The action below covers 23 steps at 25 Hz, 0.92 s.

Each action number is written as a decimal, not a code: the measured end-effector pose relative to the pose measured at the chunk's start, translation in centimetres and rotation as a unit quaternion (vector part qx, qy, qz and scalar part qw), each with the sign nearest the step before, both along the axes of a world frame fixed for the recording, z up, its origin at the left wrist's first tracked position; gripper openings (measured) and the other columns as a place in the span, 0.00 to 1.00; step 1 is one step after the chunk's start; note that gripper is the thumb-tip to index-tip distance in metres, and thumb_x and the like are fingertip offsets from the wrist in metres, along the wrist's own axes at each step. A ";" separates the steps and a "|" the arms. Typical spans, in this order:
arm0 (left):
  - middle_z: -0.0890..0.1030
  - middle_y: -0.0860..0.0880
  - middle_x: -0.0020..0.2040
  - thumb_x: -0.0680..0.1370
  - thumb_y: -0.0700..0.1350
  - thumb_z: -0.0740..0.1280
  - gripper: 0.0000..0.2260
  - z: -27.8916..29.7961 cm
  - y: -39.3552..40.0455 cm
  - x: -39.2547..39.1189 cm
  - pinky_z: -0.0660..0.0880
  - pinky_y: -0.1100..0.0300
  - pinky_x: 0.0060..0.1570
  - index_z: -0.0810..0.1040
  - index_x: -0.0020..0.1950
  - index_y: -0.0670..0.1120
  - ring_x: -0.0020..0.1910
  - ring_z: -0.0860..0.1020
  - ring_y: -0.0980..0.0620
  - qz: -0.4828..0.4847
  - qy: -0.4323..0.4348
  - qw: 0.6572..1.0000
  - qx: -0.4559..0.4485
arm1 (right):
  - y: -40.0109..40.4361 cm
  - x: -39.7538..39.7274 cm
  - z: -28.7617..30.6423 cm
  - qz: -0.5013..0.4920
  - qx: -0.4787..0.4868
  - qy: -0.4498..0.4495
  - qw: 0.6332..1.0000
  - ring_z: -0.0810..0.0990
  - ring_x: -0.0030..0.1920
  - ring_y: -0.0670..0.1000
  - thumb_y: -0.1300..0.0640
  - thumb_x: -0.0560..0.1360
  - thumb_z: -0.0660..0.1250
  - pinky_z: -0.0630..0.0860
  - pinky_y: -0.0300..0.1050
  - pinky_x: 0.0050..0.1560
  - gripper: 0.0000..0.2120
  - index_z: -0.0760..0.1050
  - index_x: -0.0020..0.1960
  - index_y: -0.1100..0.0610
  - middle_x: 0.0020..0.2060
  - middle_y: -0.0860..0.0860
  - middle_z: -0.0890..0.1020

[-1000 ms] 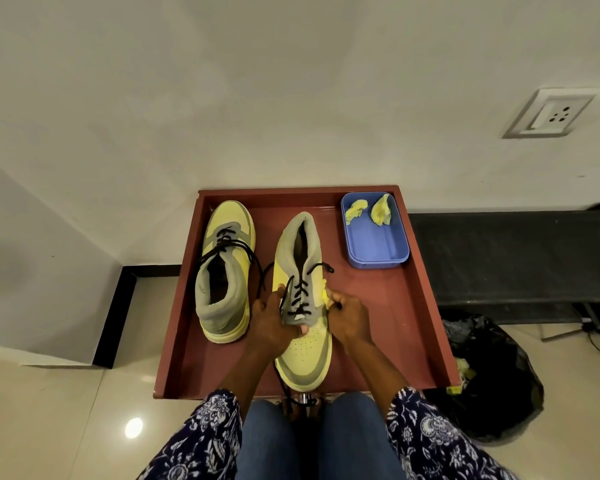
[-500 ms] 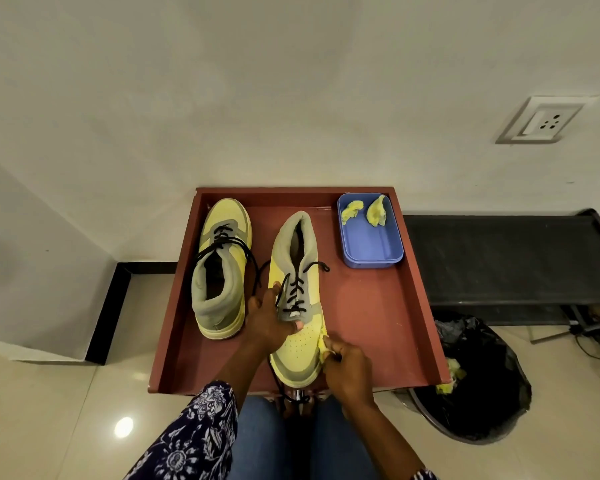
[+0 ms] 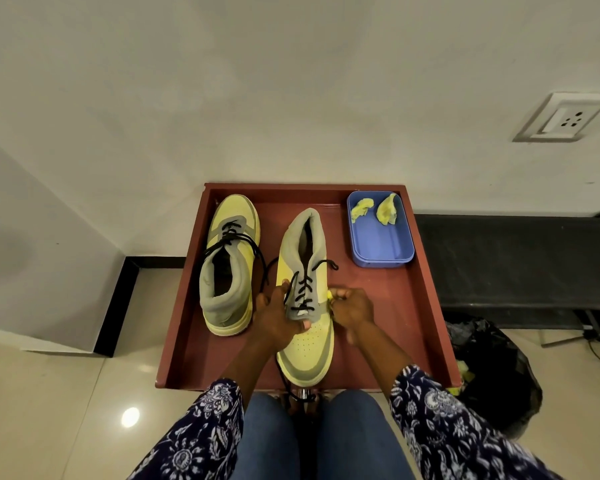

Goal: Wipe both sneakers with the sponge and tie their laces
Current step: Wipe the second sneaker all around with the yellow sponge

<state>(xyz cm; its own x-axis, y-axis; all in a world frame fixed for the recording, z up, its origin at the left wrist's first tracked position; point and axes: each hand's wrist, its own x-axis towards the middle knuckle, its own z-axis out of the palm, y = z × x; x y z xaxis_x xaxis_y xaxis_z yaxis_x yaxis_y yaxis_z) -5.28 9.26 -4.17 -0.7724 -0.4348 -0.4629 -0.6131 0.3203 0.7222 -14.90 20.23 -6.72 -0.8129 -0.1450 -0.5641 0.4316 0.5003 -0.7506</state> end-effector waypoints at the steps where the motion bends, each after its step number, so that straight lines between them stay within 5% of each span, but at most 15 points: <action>1: 0.61 0.42 0.62 0.69 0.43 0.74 0.40 0.0 0.0 0.0 0.66 0.54 0.65 0.55 0.75 0.49 0.63 0.68 0.43 0.003 -0.002 1.000 0.001 | -0.4 -0.7 -0.1 0.009 -0.003 -0.004 1.000 0.79 0.47 0.50 0.69 0.73 0.59 0.79 0.46 0.53 0.15 0.81 0.52 0.58 0.47 0.52 0.83; 9: 0.60 0.42 0.64 0.70 0.44 0.74 0.39 -0.1 0.1 -0.2 0.65 0.55 0.65 0.54 0.74 0.49 0.65 0.66 0.43 0.023 -0.004 1.000 0.003 | -1.0 -2.2 0.3 0.093 -0.005 0.010 0.996 0.77 0.58 0.51 0.67 0.77 0.58 0.73 0.46 0.63 0.17 0.75 0.62 0.57 0.60 0.51 0.79; 19: 0.59 0.40 0.66 0.71 0.48 0.72 0.40 -0.3 0.4 -0.4 0.63 0.50 0.68 0.52 0.75 0.49 0.67 0.64 0.41 0.013 -0.025 0.999 -0.027 | 3.1 4.0 0.0 0.140 0.103 0.116 0.978 0.76 0.42 0.48 0.67 0.74 0.59 0.65 0.35 0.39 0.12 0.81 0.49 0.64 0.47 0.58 0.84; 23: 0.58 0.40 0.66 0.71 0.48 0.72 0.39 -0.2 0.4 -0.4 0.63 0.50 0.68 0.52 0.75 0.49 0.67 0.64 0.40 0.008 -0.027 0.999 -0.024 | 4.1 7.7 0.1 0.123 0.096 0.136 0.978 0.80 0.49 0.51 0.68 0.75 0.60 0.71 0.34 0.44 0.13 0.80 0.54 0.61 0.51 0.53 0.83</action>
<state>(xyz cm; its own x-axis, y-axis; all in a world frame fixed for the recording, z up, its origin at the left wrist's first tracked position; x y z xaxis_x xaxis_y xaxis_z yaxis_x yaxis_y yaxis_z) -5.70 9.67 -4.40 -0.7391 -0.4698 -0.4827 -0.6566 0.3430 0.6717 -7.22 24.33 -6.57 -0.8902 -0.2681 -0.3684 0.0777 0.7075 -0.7024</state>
